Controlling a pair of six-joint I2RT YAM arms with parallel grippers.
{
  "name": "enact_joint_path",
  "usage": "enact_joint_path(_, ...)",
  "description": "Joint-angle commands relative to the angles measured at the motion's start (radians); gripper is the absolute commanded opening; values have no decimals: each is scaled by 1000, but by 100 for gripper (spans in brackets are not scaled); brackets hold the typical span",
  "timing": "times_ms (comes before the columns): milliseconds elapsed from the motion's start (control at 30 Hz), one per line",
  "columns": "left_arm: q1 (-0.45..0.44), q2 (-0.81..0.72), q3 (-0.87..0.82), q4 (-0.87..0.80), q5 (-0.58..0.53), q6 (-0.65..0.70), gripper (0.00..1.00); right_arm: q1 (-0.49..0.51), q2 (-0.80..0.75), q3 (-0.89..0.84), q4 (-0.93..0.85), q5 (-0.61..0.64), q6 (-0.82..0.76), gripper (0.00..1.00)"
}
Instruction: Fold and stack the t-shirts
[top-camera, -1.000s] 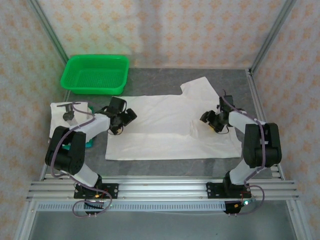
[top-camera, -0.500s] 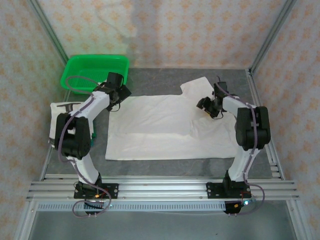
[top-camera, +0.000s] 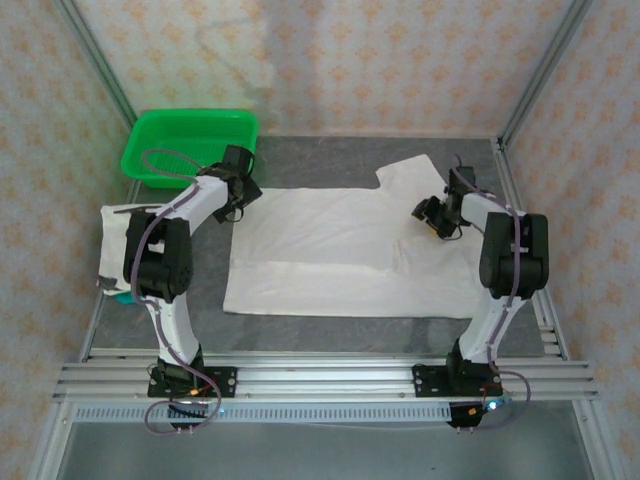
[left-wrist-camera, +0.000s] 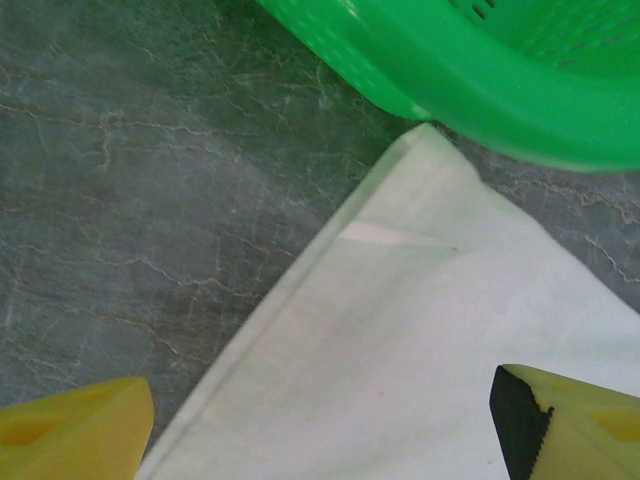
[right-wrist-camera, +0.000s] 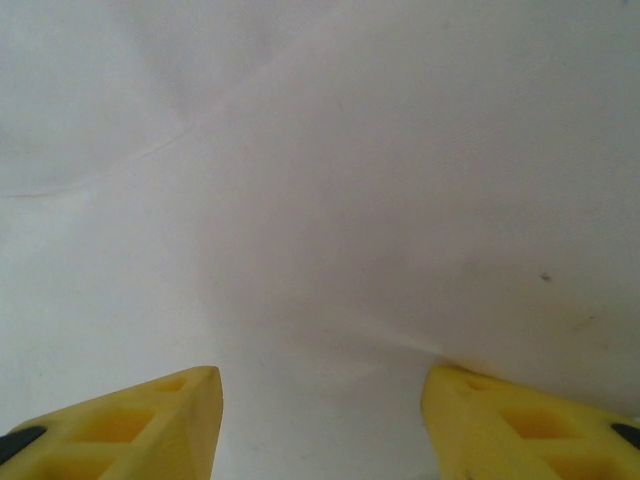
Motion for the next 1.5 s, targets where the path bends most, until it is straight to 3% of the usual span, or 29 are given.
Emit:
enact_joint_path(0,-22,18,36,-18,-13,0,89,-42,40,30,-111,48,-78,58)
enact_joint_path(300,-106,199,311,-128,-76,4,86,1,-97,39,-86,-1,-150,61)
enact_joint_path(467,-112,296,449,-184,-77,-11,85,151,-163,-36,-12,-16,-66,60)
enact_joint_path(700,-112,313,476,-195,-83,-8,85,375,-115,-128,114,-62,83,60)
enact_joint_path(800,-112,307,465,-191,-66,-5,85,369,-88,-164,94,-34,101,59)
enact_joint_path(1100,-112,298,442,-203,-72,-27,86,276,-157,-233,-33,7,-36,59)
enact_joint_path(1233,-116,335,487,-230,-74,-56,85,276,-188,-193,-72,-80,-94,60)
enact_joint_path(1367,-131,377,558,-258,-107,-72,80,277,-258,-181,-41,-146,-76,60)
enact_joint_path(1467,-142,433,628,-272,-126,-72,69,276,-301,-174,-35,-147,-65,60)
